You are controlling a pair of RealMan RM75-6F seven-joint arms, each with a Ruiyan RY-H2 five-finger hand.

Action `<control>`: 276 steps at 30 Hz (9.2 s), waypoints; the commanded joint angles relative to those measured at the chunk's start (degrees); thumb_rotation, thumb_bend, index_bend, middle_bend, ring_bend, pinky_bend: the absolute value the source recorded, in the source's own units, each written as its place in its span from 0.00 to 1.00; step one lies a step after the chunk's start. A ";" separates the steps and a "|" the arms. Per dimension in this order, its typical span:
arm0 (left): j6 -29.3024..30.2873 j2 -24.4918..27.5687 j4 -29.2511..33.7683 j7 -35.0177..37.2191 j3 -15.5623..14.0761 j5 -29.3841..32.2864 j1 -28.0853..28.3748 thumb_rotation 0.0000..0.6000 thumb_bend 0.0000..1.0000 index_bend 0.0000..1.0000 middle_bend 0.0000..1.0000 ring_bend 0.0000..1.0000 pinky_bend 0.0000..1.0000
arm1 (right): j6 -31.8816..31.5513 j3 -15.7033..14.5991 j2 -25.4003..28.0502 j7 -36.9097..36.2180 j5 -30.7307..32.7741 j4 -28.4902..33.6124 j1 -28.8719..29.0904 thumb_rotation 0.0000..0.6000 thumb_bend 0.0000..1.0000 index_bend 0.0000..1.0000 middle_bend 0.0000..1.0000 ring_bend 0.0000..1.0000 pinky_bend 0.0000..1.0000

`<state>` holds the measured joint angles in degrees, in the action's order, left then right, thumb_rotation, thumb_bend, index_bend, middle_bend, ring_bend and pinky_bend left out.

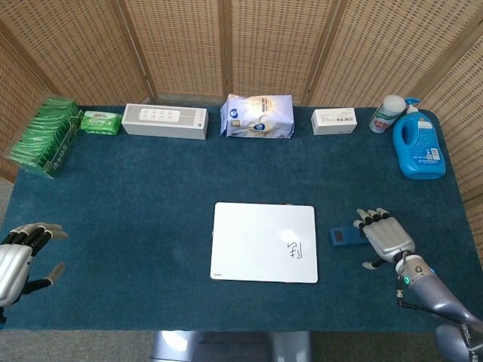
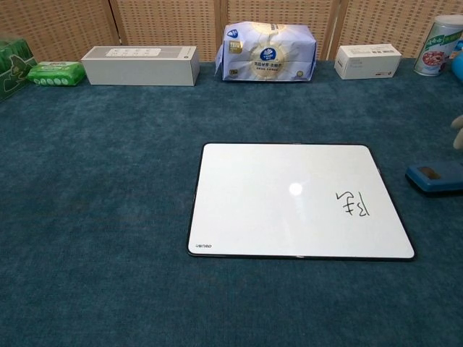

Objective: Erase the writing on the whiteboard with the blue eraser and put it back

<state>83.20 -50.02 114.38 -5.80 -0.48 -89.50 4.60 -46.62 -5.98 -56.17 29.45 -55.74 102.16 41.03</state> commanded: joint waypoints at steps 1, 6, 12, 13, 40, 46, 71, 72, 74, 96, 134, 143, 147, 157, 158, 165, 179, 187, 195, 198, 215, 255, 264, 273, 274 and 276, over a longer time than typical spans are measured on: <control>0.19 0.04 0.01 0.07 -0.06 0.01 -0.15 1.00 0.36 0.34 0.31 0.25 0.23 | -1.69 1.69 -1.07 -2.25 -2.34 -0.83 -0.80 0.78 0.16 0.18 0.01 0.00 0.12; 0.61 0.21 -0.37 0.53 -0.17 0.24 -0.51 1.00 0.36 0.34 0.31 0.25 0.23 | -1.69 2.69 -2.82 -2.39 -1.82 -2.76 -0.57 0.80 0.16 0.18 0.01 0.00 0.12; 0.31 0.13 -1.12 1.39 -0.10 0.56 -0.40 1.00 0.36 0.34 0.31 0.25 0.23 | -4.23 3.44 -5.18 -2.11 -2.03 -3.75 -1.57 0.83 0.16 0.22 0.01 0.00 0.12; 0.21 0.08 -1.23 1.50 -0.07 0.53 -0.30 1.00 0.36 0.34 0.31 0.25 0.23 | -4.79 3.55 -5.69 -2.16 -2.09 -4.05 -1.86 0.83 0.16 0.22 0.01 0.00 0.12; 0.71 0.17 -1.72 2.08 -0.46 0.39 -0.83 1.00 0.36 0.34 0.31 0.25 0.23 | -5.57 3.78 -14.16 -6.41 -5.57 -15.36 -6.31 1.00 0.16 0.24 0.02 0.00 0.12; 0.86 0.18 -1.66 1.83 -0.51 0.41 -0.99 1.00 0.36 0.34 0.31 0.25 0.23 | -4.67 4.13 -14.71 -7.52 -6.21 -17.02 -6.67 1.00 0.16 0.26 0.03 0.00 0.12; 1.22 0.26 -2.16 2.27 -0.50 0.83 -1.42 1.00 0.36 0.34 0.31 0.25 0.22 | -2.92 6.23 -16.41 -9.14 -6.82 -19.87 -7.10 1.00 0.13 0.38 0.07 0.00 0.12; 1.27 0.30 -2.25 2.42 -0.49 0.88 -1.46 1.00 0.36 0.34 0.31 0.25 0.22 | -2.82 6.32 -16.54 -8.99 -6.73 -19.94 -7.04 1.00 0.13 0.38 0.07 0.00 0.12; 1.39 0.39 -2.40 2.63 -0.44 0.94 -1.52 1.00 0.36 0.34 0.31 0.25 0.22 | -2.61 6.52 -16.76 -8.78 -6.53 -20.07 -6.90 1.00 0.13 0.38 0.07 0.00 0.12; 0.42 -0.30 -3.10 2.64 -0.17 1.72 -1.10 1.00 0.36 0.34 0.31 0.25 0.22 | -2.53 9.00 -14.86 -11.03 -5.93 -16.45 -6.62 1.00 0.16 0.85 0.27 0.13 0.22; 0.15 1.20 -4.01 4.39 1.16 2.60 0.06 1.00 0.36 0.34 0.31 0.25 0.21 | -10.94 11.10 -24.08 6.45 -3.78 2.75 0.56 1.00 0.17 0.85 0.22 0.00 0.00; 0.35 1.37 -4.10 4.94 0.89 2.42 -0.25 1.00 0.36 0.34 0.31 0.25 0.20 | -11.79 10.15 -27.38 0.99 -8.42 -4.68 -0.59 1.00 0.17 0.85 0.16 0.00 0.00; 0.61 1.65 -3.77 4.78 0.82 2.15 -0.37 1.00 0.36 0.34 0.31 0.25 0.20 | -11.49 9.16 -28.08 -2.15 -11.30 -7.99 -1.26 1.00 0.17 0.85 0.16 0.00 0.00; 1.34 2.14 -3.07 4.45 0.62 1.69 -0.85 1.00 0.36 0.34 0.31 0.25 0.20 | -9.45 6.96 -29.05 -7.03 -14.56 -13.76 -2.59 1.00 0.16 0.85 0.16 0.00 0.00; 1.37 2.15 -3.03 4.43 0.64 1.67 -0.85 1.00 0.36 0.34 0.31 0.25 0.20 | -9.41 6.84 -29.00 -7.06 -14.66 -13.86 -2.68 1.00 0.16 0.85 0.16 0.00 0.00; 1.05 1.95 -2.76 4.11 0.76 1.23 -0.46 1.00 0.36 0.34 0.31 0.25 0.20 | -10.02 5.84 -28.13 -6.91 -15.31 -13.05 -4.09 1.00 0.16 0.85 0.16 0.00 0.00; 1.17 1.68 -2.45 3.54 0.70 0.86 -0.43 1.00 0.36 0.34 0.31 0.25 0.20 | -10.04 6.58 -26.78 -6.80 -15.47 -12.10 -5.11 1.00 0.16 0.85 0.16 0.00 0.00; 2.31 2.25 -2.67 4.02 0.43 0.93 -1.34 1.00 0.36 0.34 0.31 0.25 0.20 | -7.53 8.22 -28.74 -8.01 -15.76 -15.29 -3.41 1.00 0.16 0.85 0.16 0.00 0.00; 2.58 2.39 -2.99 4.46 0.25 0.95 -1.72 1.00 0.36 0.34 0.31 0.25 0.20 | -5.83 9.30 -29.46 -8.08 -15.09 -16.76 -2.24 1.00 0.16 0.85 0.16 0.00 0.00; 2.50 2.27 -3.14 4.60 0.26 0.97 -1.70 1.00 0.36 0.34 0.31 0.25 0.20 | -5.72 9.21 -29.37 -7.89 -14.81 -16.64 -2.33 1.00 0.16 0.86 0.16 0.00 0.00; 0.63 1.39 -2.79 3.83 0.88 0.33 0.05 1.00 0.36 0.34 0.30 0.25 0.20 | -10.74 6.36 -25.15 -6.52 -15.43 -11.41 -7.17 1.00 0.16 0.86 0.16 0.00 0.00; 2.44 2.05 -3.28 4.68 0.20 0.36 -1.44 1.00 0.36 0.34 0.30 0.25 0.20 | -4.76 10.49 -27.96 -8.29 -14.55 -17.40 -3.54 1.00 0.15 0.85 0.16 0.00 0.00; 1.85 1.74 -3.38 4.67 0.42 0.09 -0.90 1.00 0.36 0.34 0.30 0.25 0.20 | -6.48 8.88 -26.56 -8.17 -14.71 -16.18 -5.31 1.00 0.15 0.86 0.17 0.00 0.00; 0.84 1.31 -3.39 4.46 0.67 0.03 -0.10 1.00 0.36 0.34 0.30 0.25 0.20 | -9.91 6.87 -24.55 -7.75 -15.56 -13.21 -8.37 1.00 0.15 0.86 0.17 0.00 0.00; 0.77 1.29 -3.41 4.46 0.70 0.04 -0.03 1.00 0.36 0.34 0.30 0.25 0.20 | -10.53 6.62 -24.28 -7.74 -15.81 -12.73 -8.82 1.00 0.15 0.86 0.17 0.00 0.00; 0.69 1.27 -3.42 4.46 0.77 0.07 0.08 1.00 0.36 0.34 0.30 0.25 0.20 | -11.33 6.22 -23.93 -7.51 -16.22 -12.00 -9.44 1.00 0.15 0.86 0.17 0.00 0.00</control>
<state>83.90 -48.74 110.97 -1.33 0.27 -89.43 4.66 -57.56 0.53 -80.38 21.80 -71.68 89.78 31.97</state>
